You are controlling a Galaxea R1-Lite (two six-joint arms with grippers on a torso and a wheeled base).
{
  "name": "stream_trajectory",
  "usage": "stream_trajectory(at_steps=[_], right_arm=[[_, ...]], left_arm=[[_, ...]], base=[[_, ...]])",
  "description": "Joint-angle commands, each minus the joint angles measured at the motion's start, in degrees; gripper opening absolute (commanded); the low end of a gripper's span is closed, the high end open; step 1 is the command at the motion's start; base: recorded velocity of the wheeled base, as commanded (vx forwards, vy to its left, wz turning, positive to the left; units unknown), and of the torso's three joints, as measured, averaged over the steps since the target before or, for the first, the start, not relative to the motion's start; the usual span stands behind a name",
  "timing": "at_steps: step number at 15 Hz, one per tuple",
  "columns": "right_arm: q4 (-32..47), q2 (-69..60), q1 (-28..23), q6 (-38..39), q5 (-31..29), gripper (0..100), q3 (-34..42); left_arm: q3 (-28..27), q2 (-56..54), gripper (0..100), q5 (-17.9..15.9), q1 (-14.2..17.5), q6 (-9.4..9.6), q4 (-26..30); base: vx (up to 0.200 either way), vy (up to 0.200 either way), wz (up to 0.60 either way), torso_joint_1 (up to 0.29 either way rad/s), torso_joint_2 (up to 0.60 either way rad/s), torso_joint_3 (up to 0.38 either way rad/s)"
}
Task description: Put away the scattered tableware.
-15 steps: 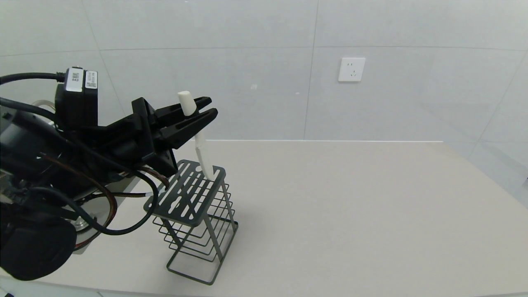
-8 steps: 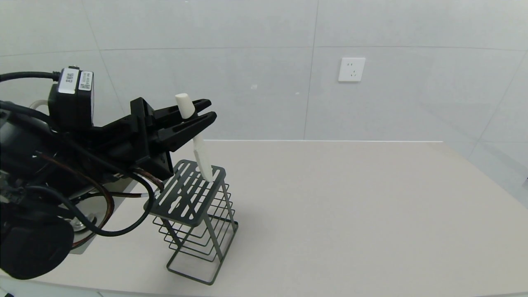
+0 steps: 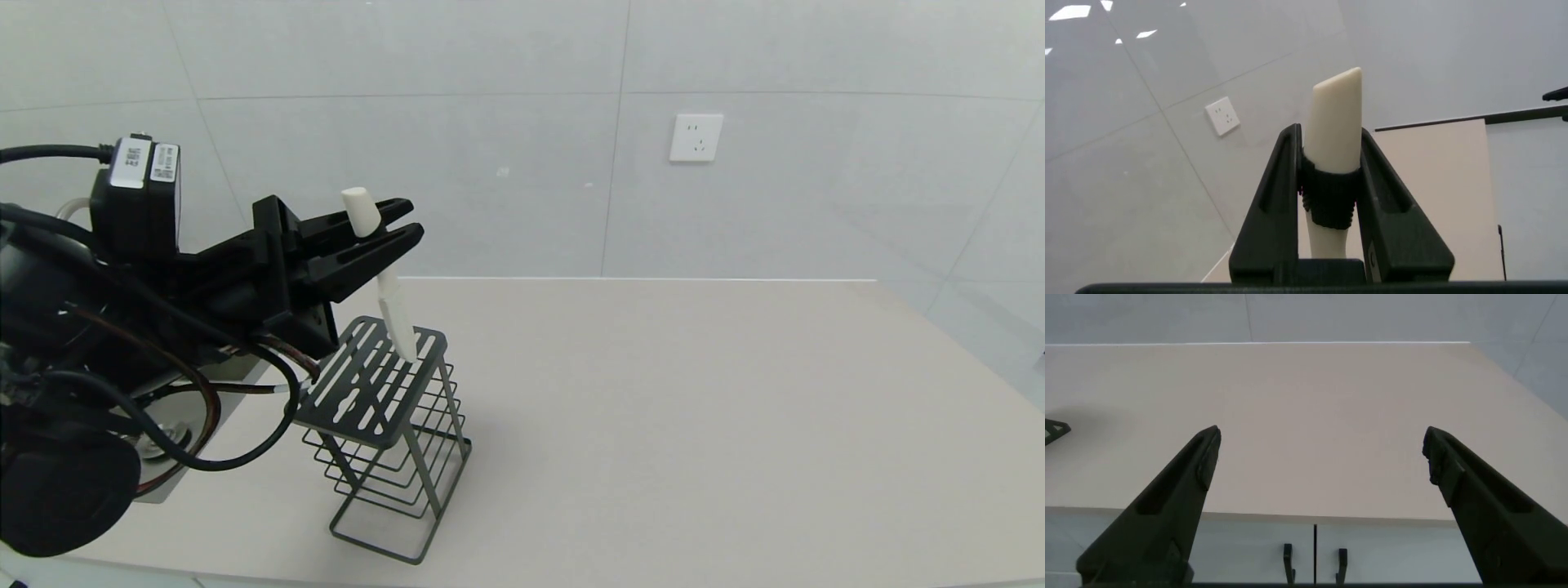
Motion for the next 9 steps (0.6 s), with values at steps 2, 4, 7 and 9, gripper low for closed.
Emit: stream_trajectory(at_steps=[2, 4, 7, 9], right_arm=[[0.0, 0.3, 0.0, 0.0, 0.0, 100, 0.0], [0.0, 0.3, 0.0, 0.0, 0.0, 100, 0.0], [0.0, 0.2, 0.0, 0.0, 0.0, 100, 0.0], [0.0, 0.2, 0.0, 0.0, 0.0, 100, 0.0]], left_arm=[[0.3, 0.1, 0, 0.0, -0.2, 0.00, -0.1], [0.4, 0.3, 0, 0.0, -0.2, 0.00, -0.1], [0.8, 0.4, 0, 0.0, -0.5, 0.00, -0.1], [1.9, 0.3, 0, 0.0, -0.7, 0.35, -0.1]], base=[[0.000, 0.000, 0.00, 0.000, 0.00, 0.000], [0.000, 0.000, 0.00, 0.000, 0.00, 0.000], [0.000, 0.000, 0.00, 0.000, 0.00, 0.000], [0.000, 0.000, 0.00, 0.000, 0.00, 0.000]])
